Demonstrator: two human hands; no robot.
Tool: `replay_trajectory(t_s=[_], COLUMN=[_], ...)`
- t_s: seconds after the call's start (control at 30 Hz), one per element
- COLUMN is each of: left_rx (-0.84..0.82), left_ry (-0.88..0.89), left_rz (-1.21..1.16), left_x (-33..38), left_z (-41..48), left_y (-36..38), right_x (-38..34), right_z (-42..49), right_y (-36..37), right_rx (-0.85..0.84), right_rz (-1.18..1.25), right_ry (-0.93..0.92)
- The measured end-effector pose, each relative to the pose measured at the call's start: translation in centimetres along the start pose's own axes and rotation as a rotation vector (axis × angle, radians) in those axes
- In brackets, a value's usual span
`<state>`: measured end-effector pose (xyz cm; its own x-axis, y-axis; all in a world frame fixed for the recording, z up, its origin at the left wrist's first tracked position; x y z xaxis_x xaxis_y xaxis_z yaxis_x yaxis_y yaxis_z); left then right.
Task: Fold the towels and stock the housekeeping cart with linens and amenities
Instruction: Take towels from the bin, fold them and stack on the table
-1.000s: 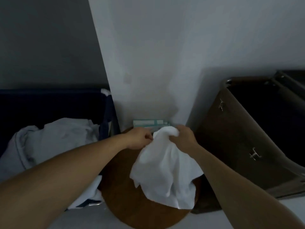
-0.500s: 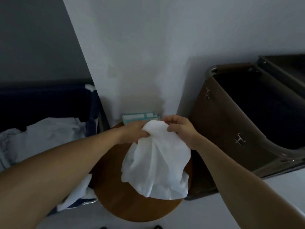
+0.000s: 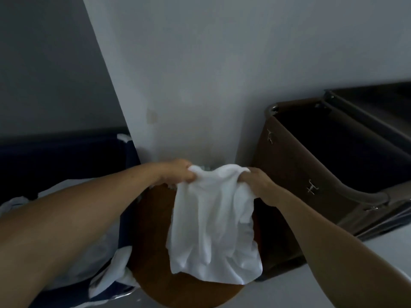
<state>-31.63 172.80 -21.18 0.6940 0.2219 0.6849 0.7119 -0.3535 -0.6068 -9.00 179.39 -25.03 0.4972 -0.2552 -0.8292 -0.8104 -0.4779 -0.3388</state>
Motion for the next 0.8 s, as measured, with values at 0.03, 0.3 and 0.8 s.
replay_trajectory(t_s=[0.03,0.3,0.8], left_rx=[-0.068,-0.125,0.315], left_ry=[-0.031,0.285,0.152], left_rz=[0.094,-0.175,-0.754], left_x=[-0.2,5.1,3.9], left_z=[-0.2,-1.6,-2.3], left_y=[0.2,1.2,-3.6], right_x=[-1.1,-9.6,-5.9], right_z=[-0.5,-2.8,-2.6], right_y=[-0.2,1.4,2.7], right_rx=[-0.004,0.033,-0.103], right_rz=[0.02,0.073,-0.315], right_ry=[0.003,-0.14,-0.278])
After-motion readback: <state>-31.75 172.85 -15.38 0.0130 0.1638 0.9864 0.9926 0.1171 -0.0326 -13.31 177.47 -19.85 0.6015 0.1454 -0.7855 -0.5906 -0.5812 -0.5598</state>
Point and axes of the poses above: each hand's wrist, its own z-axis towards the middle knuckle, its own y-axis out of the palm, x = y × z, the point moved 4 cm from there along z, towards the middle knuckle, and after that the axes turned 9 degrees about y, right-handed, at the moved point
